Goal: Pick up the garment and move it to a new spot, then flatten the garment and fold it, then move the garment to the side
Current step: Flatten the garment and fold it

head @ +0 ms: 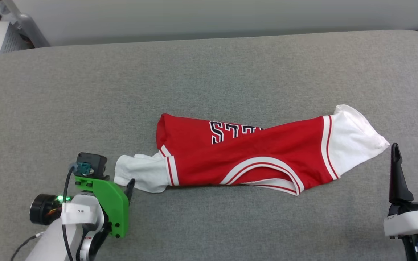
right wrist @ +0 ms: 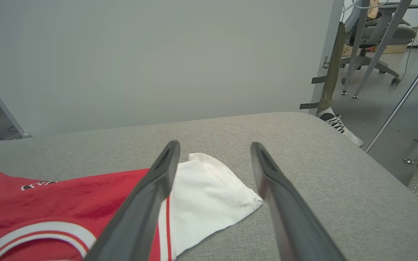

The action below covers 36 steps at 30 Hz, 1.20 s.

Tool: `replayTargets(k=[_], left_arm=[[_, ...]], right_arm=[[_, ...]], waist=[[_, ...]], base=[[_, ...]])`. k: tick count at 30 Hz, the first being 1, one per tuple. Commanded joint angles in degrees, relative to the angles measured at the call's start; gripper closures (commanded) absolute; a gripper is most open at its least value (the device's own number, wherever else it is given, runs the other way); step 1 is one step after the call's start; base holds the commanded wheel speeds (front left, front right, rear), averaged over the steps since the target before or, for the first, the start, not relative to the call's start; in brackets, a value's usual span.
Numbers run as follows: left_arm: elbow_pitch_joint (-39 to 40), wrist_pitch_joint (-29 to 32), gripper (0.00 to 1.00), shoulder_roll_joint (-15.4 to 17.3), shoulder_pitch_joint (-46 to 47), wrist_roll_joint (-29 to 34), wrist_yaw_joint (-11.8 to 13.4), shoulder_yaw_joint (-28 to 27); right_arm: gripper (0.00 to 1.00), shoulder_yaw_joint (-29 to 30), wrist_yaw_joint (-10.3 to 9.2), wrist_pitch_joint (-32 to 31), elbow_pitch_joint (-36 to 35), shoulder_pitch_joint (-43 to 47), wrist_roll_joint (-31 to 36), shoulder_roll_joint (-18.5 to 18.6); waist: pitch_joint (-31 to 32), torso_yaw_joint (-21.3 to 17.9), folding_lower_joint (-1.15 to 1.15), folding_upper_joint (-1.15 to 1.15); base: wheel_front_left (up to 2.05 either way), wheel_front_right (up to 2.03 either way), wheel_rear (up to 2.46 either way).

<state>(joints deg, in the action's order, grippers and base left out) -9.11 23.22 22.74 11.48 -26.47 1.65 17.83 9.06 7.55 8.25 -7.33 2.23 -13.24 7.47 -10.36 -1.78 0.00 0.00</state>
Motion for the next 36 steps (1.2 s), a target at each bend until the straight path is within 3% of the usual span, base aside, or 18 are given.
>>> replayTargets(k=[1, 7, 18, 19, 20, 24, 29, 36], left_arm=[[0.59, 2.23, 0.00, 1.39, 0.76, 0.70, 1.15, 0.13], [2.34, 5.49, 0.00, 2.53, 1.78, 2.02, 4.84, -0.81], [-1.41, 9.88, 0.00, 2.97, 2.17, 1.98, 5.37, 0.75], [-1.78, 10.81, 0.22, 2.92, 1.98, 1.75, 5.18, 1.12], [-2.14, 11.85, 0.99, 2.93, 1.77, 1.51, 4.81, 1.64], [-2.42, 13.38, 1.00, 2.05, 1.29, 0.13, 3.87, 2.58], [-1.16, 9.37, 1.00, 0.57, 1.02, -1.21, 4.31, 1.13], [7.46, 4.37, 1.00, -0.12, -0.66, -3.85, 5.53, -2.75]], right_arm=[[0.00, -0.21, -0.06, -0.03, -0.16, -0.66, 0.26, -0.37], [0.00, -0.75, -0.06, 0.50, 0.48, -1.57, 0.21, -0.54], [0.00, -1.24, -0.06, 1.38, 2.07, -2.92, 0.17, -0.30], [0.00, -1.28, -0.06, 1.43, 2.17, -3.00, 0.19, -0.29], [0.00, -1.31, -0.06, 1.46, 2.33, -3.08, 0.22, -0.24], [0.00, -1.04, -0.06, 1.08, 3.10, -3.14, 0.46, 0.24], [0.00, -1.12, -0.06, -1.64, 3.81, -2.72, 0.76, 2.29], [0.00, -1.25, -0.06, -14.03, 3.72, -2.14, -0.30, 8.54]], waist=[[-1.73, -1.65, 0.00, 0.00], [-4.22, -2.94, 0.00, 0.00], [-6.71, -3.79, 0.00, 0.00], [-6.79, -3.77, 0.00, 0.00], [-6.81, -3.70, 0.00, 0.00], [-6.12, -2.90, 0.00, 0.00], [-3.80, -0.93, 0.00, 0.00], [-0.89, 2.76, 0.00, 0.00]], base=[[0.00, 0.00, 0.00], [0.00, 0.00, 0.00], [0.00, 0.00, 0.00], [0.00, 0.00, 0.00], [0.00, 0.00, 0.00], [0.00, 0.00, 0.00], [0.00, 0.00, 0.00], [0.00, 0.00, 0.00]])
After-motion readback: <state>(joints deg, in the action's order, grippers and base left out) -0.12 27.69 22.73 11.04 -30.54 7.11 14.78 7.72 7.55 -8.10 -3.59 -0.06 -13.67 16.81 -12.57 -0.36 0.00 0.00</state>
